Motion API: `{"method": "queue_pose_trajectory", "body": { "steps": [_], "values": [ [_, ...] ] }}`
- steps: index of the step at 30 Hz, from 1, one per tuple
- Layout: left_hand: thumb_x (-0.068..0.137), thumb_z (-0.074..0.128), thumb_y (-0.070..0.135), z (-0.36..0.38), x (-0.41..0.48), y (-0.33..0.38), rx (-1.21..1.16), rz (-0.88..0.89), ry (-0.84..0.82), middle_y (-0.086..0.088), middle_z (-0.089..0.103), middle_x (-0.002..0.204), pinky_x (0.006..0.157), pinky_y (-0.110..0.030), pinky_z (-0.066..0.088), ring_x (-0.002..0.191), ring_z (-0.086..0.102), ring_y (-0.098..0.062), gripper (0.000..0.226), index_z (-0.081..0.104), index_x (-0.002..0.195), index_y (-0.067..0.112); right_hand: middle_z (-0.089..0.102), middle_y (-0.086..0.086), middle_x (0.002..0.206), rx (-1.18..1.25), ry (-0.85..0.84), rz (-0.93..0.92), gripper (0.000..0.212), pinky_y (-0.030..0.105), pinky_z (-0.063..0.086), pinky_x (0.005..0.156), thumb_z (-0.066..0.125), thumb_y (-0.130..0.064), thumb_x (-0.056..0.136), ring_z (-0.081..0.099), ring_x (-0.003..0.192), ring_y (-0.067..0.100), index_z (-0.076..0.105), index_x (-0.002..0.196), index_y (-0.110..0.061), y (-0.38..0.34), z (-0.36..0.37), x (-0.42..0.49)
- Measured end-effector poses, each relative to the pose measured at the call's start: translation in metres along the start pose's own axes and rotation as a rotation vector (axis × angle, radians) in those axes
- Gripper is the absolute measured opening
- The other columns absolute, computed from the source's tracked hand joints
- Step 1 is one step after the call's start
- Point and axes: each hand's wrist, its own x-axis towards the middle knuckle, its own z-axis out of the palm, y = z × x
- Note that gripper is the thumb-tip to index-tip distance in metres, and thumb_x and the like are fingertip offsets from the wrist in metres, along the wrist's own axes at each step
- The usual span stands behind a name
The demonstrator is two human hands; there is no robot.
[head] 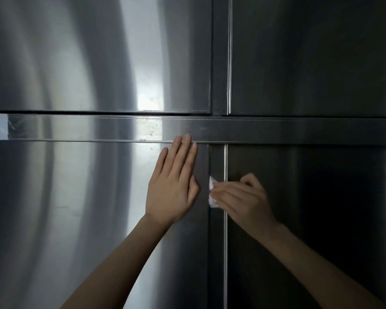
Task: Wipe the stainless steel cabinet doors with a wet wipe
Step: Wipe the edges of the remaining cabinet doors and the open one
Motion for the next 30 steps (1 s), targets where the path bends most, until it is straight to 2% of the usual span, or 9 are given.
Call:
{"method": "queue_pose_trajectory", "body": {
  "steps": [4,8,11,14,18,22,26,28,30],
  "values": [
    [0.092,0.038,0.018,0.001,0.000,-0.001,0.001,0.006,0.007,-0.015,0.027,0.157,0.120,-0.043,0.019,0.148,0.019,-0.028,0.057,0.037,0.147,0.001,0.073,0.000,0.084,-0.029,0.143,0.122,0.015,0.035,0.037,0.067,0.061,-0.008,0.087,0.069,0.082,0.012,0.073,0.078,-0.009,0.016,-0.006,0.049],
    [0.092,0.037,0.018,0.003,-0.001,-0.001,-0.002,0.007,0.015,-0.015,0.027,0.157,0.120,-0.043,0.018,0.148,0.019,-0.028,0.057,0.036,0.147,0.001,0.073,0.001,0.095,-0.037,0.193,0.216,0.008,0.031,0.037,0.069,0.067,-0.002,0.083,0.068,0.093,0.012,0.073,0.084,-0.007,0.004,0.007,0.043],
    [0.093,0.037,0.018,0.003,-0.001,-0.001,-0.007,0.010,0.018,-0.014,0.028,0.157,0.120,-0.042,0.018,0.148,0.020,-0.028,0.057,0.036,0.147,0.002,0.072,0.004,0.097,-0.085,0.104,0.049,0.013,0.032,0.039,0.063,0.061,-0.005,0.089,0.068,0.094,0.014,0.073,0.086,-0.006,0.001,0.002,0.015],
    [0.093,0.037,0.019,0.000,0.000,-0.003,-0.012,0.018,0.014,-0.014,0.028,0.157,0.121,-0.042,0.018,0.148,0.019,-0.028,0.057,0.036,0.147,0.002,0.072,0.006,0.090,-0.201,0.049,-0.157,0.018,0.030,0.034,0.061,0.060,-0.007,0.091,0.068,0.086,0.015,0.072,0.078,-0.007,0.019,-0.013,0.026],
    [0.092,0.038,0.019,-0.001,-0.001,-0.003,-0.012,0.013,0.017,-0.013,0.028,0.157,0.120,-0.040,0.018,0.148,0.020,-0.027,0.058,0.037,0.147,0.003,0.068,0.003,0.073,-0.324,0.075,-0.170,0.026,0.032,0.036,0.059,0.056,-0.009,0.091,0.064,0.066,0.018,0.066,0.066,-0.011,0.035,-0.018,0.065],
    [0.092,0.039,0.019,0.001,-0.002,-0.003,-0.012,0.026,0.026,-0.014,0.029,0.157,0.120,-0.040,0.019,0.148,0.019,-0.026,0.058,0.037,0.148,0.003,0.068,0.003,0.077,-0.296,0.089,-0.141,0.020,0.035,0.034,0.058,0.059,-0.004,0.085,0.065,0.070,0.018,0.065,0.067,-0.009,0.030,-0.015,0.046],
    [0.092,0.039,0.019,-0.001,-0.003,-0.003,-0.017,0.023,0.003,-0.017,0.029,0.156,0.120,-0.042,0.019,0.148,0.020,-0.028,0.059,0.036,0.148,0.002,0.070,0.002,0.082,-0.131,-0.057,-0.054,0.011,0.033,0.032,0.064,0.063,-0.005,0.081,0.066,0.073,0.017,0.070,0.073,-0.008,-0.004,-0.004,-0.017],
    [0.091,0.041,0.018,-0.003,-0.003,-0.002,-0.007,0.026,-0.010,-0.018,0.028,0.156,0.120,-0.043,0.018,0.147,0.020,-0.030,0.060,0.035,0.148,0.000,0.072,-0.001,0.084,0.020,-0.190,0.042,0.017,0.033,0.036,0.077,0.058,-0.015,0.085,0.068,0.082,0.016,0.074,0.078,-0.011,-0.015,-0.006,-0.036],
    [0.090,0.042,0.016,-0.006,-0.002,0.000,-0.006,0.029,-0.029,-0.019,0.028,0.156,0.121,-0.043,0.017,0.147,0.020,-0.031,0.061,0.034,0.148,-0.001,0.072,-0.002,0.081,0.028,-0.251,0.048,0.013,0.035,0.035,0.084,0.064,-0.016,0.082,0.068,0.083,0.017,0.075,0.077,-0.011,-0.013,-0.009,-0.031]
  ]
}}
